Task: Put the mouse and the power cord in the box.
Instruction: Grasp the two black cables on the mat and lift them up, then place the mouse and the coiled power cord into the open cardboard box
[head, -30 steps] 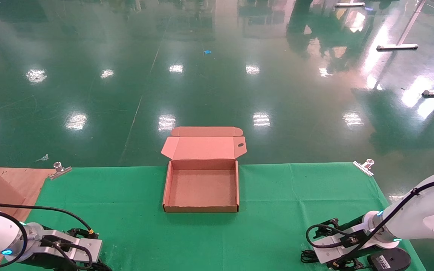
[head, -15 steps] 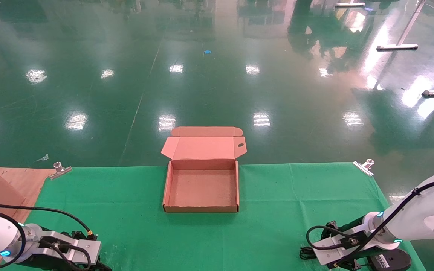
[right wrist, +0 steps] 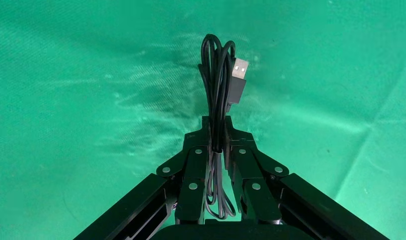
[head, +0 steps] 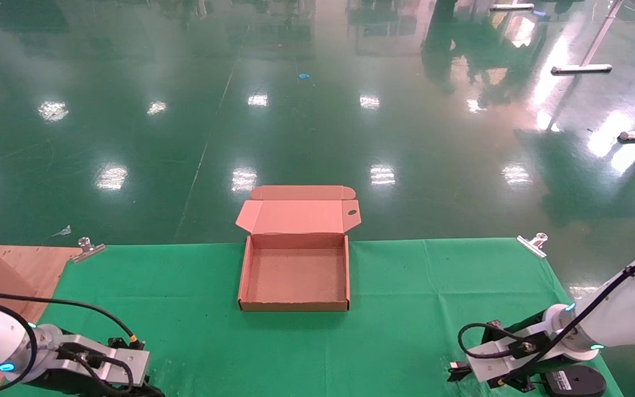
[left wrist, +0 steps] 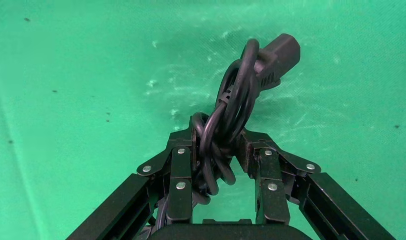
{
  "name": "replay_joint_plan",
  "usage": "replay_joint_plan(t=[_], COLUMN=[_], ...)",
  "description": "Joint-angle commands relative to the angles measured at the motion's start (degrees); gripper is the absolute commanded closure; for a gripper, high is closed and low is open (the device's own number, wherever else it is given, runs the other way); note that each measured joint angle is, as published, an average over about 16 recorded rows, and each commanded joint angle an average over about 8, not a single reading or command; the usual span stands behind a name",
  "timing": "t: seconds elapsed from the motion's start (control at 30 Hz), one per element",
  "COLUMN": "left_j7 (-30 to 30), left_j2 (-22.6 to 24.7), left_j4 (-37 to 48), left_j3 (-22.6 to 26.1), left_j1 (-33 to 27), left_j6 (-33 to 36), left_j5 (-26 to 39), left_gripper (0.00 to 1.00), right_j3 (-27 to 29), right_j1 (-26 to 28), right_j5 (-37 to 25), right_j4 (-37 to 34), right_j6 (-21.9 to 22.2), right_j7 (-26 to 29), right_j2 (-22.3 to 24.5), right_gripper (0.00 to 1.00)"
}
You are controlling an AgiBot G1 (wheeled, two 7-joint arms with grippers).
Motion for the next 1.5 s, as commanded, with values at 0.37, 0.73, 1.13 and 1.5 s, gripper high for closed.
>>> replay_joint_plan(t=[0.37,0.73,1.13,1.5], left_j7=[0.67,0.54,-0.72,0.15], left_j2=[0.94,4.0,9.41,12.18], left_j4=[-1.94,-3.24,-3.7,-2.47], left_j3=[0.99,0.95,-1.3,-1.51], left_j1=[-8.87,-18.61,-25.67,-26.81], left_j6=[7.99,13.79,7.86,7.04], left_j5=[1.4,1.37,-1.57,-1.9], left_gripper=[1.0,1.0,1.0,1.0], right_j3=[2.68,4.06,5.49,3.75], right_j1=[8.61,17.7,24.29,22.82], right_j5=[3.89,5.9,8.21,9.88], right_j4=[1.94,3.96,6.47,12.99], right_j6=[-9.11,-15.15,-12.85,-12.52], right_j7=[-1.73,1.37,7.53,12.49], right_j2=[3.09,0.55,-7.75,-8.77], right_gripper=[1.0,1.0,1.0,1.0])
